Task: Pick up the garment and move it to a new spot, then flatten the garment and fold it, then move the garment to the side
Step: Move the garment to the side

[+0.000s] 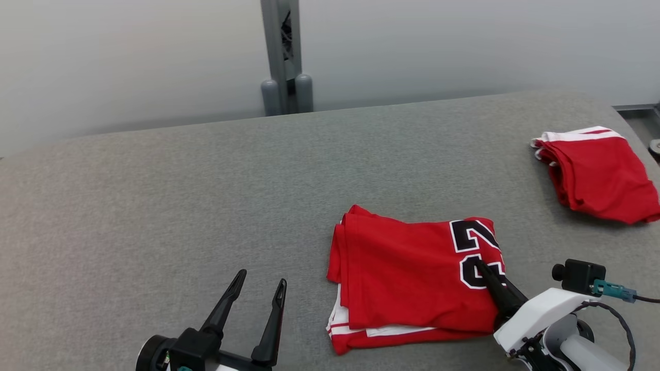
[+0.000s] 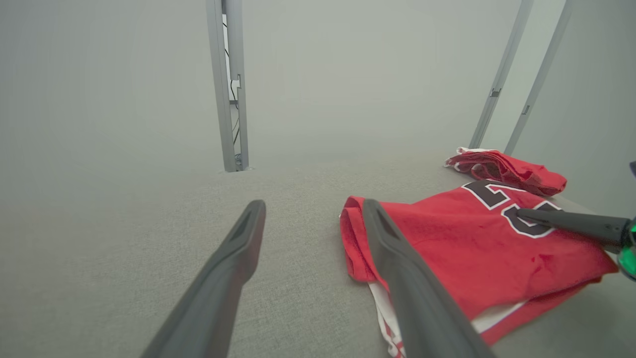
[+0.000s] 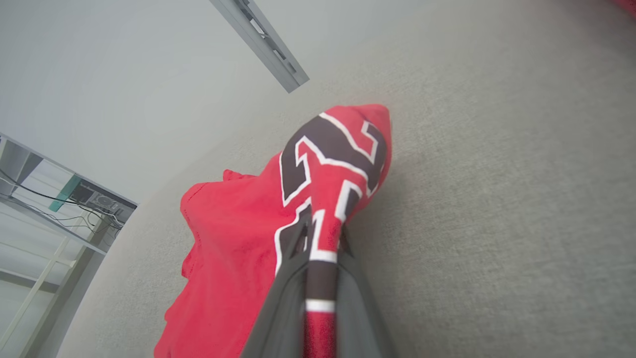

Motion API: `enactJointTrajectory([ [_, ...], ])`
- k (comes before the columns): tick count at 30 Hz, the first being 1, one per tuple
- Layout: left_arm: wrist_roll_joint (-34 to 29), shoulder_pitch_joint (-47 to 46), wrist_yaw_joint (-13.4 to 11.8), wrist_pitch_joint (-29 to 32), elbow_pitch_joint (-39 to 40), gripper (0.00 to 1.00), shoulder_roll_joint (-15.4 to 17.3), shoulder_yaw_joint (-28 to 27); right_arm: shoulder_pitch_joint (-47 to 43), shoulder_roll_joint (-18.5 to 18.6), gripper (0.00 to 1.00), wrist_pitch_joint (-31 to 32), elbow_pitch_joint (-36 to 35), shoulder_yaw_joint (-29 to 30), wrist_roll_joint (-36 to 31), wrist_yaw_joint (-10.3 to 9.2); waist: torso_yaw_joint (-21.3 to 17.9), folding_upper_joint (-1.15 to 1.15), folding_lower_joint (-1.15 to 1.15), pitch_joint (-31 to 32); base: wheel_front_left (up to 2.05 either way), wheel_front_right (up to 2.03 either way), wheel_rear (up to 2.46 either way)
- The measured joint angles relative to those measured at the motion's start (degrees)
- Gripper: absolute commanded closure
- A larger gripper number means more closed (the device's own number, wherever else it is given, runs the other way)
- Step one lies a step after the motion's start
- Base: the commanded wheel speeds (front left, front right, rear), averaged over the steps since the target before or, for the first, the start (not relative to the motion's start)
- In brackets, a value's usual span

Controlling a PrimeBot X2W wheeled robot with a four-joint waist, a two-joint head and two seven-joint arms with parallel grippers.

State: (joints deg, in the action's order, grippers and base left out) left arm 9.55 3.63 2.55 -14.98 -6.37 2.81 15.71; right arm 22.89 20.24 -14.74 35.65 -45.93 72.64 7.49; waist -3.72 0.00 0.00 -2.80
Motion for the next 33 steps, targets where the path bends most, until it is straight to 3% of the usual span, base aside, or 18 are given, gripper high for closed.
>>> enactJointTrajectory([
  [10,-0.77,0.33,0.60,0.00,-0.85,0.00,-0.01,0.11,-0.48,-0.15,1.00,-0.18,0.04,0.67,-1.83,0.00,-7.89,0.00,0.00,0.63,0.00,0.00,0.00],
  [18,-1.24,-0.29,0.94,0.00,-1.51,0.00,0.07,0.08,-0.23,-0.54,1.00,-0.18,0.14,1.59,-2.75,0.00,-11.46,0.00,0.00,-0.67,0.00,0.00,0.00],
  [25,-1.38,-1.30,1.27,0.00,-1.76,0.00,0.05,0.46,2.16,0.59,1.00,-0.18,1.51,1.36,-6.45,0.00,-11.95,0.00,0.00,-2.23,0.00,0.00,0.00],
  [33,-3.46,-5.98,1.89,0.00,1.14,0.00,1.65,0.44,11.71,2.35,1.00,-0.19,1.52,5.88,-15.10,0.00,-10.74,0.00,0.00,-8.81,0.00,0.00,0.00],
])
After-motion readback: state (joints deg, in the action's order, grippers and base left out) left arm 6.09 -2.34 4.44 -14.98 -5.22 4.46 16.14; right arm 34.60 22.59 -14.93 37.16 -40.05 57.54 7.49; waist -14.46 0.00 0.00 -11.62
